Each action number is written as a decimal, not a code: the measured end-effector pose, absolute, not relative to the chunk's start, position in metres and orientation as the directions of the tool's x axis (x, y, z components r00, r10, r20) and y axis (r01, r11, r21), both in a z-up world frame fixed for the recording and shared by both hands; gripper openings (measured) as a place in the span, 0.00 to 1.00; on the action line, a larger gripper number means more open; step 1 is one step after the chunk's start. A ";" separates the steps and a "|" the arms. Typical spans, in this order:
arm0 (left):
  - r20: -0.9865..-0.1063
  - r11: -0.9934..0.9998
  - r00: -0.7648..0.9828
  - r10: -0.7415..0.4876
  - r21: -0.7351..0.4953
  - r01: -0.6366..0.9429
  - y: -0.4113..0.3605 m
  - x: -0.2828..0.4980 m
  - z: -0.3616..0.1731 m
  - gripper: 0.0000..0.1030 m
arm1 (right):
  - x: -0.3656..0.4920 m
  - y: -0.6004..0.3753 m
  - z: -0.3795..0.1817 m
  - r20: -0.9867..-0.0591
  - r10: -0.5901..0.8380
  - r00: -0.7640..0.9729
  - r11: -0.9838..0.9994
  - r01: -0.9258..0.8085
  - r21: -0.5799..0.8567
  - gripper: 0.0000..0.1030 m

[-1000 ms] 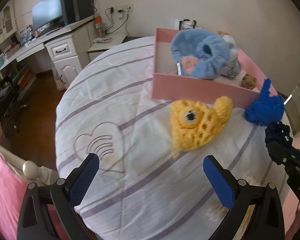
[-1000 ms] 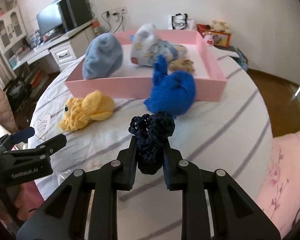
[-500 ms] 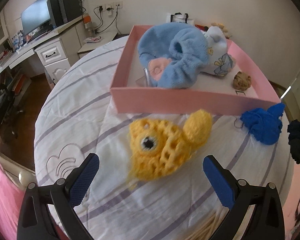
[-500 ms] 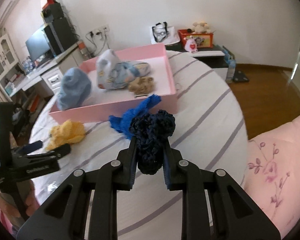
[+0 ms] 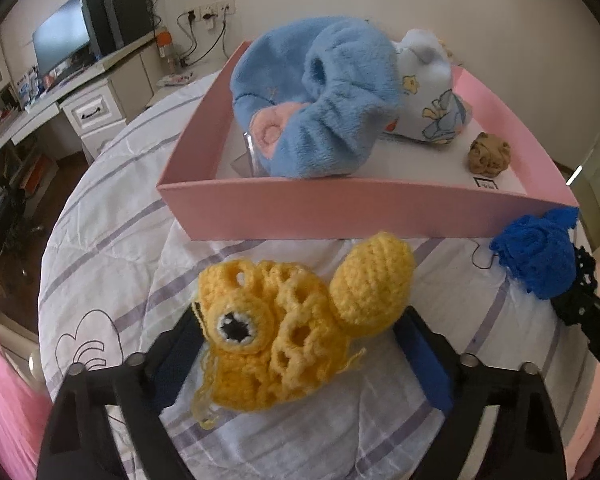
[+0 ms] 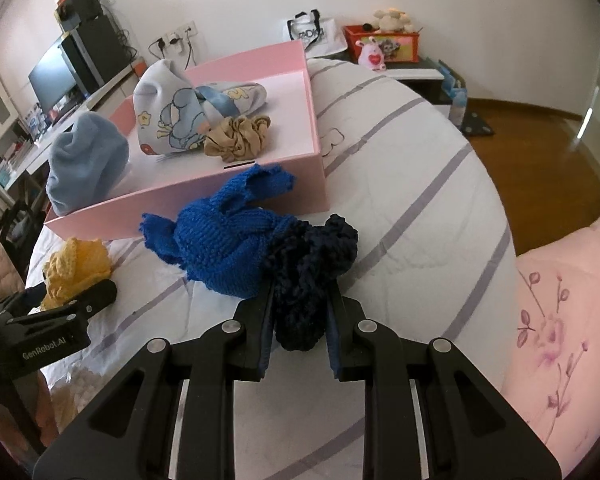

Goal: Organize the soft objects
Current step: 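Lower the left gripper onto the yellow crocheted fish and close while the right gripper holds the black bundle, then lift the yellow fish with the left gripper while the right gripper lifts the black bundle, then carry the yellow fish over the tray with left gripper while right carries black bundle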

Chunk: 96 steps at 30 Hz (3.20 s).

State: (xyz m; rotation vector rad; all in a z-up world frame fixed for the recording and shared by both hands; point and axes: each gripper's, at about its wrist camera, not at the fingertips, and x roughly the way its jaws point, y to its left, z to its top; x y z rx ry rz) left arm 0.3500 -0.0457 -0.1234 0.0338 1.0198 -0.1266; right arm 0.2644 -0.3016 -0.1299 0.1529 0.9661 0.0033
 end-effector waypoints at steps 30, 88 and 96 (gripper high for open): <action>-0.752 0.991 0.649 -0.112 -0.034 0.131 -0.027 0.273 -0.068 0.43 | 0.219 -0.270 -0.080 -0.746 0.079 0.661 0.995 -0.002 0.104 0.20; -0.263 0.996 0.961 -0.088 -0.013 0.088 -0.006 0.023 0.067 0.43 | 0.092 -0.209 0.081 -0.263 0.128 0.956 0.987 -0.149 -0.065 0.21; -0.224 0.996 0.971 -0.086 -0.012 0.085 -0.003 0.002 0.055 0.44 | 0.085 -0.203 0.086 -0.243 0.129 0.961 0.985 -0.152 -0.079 0.21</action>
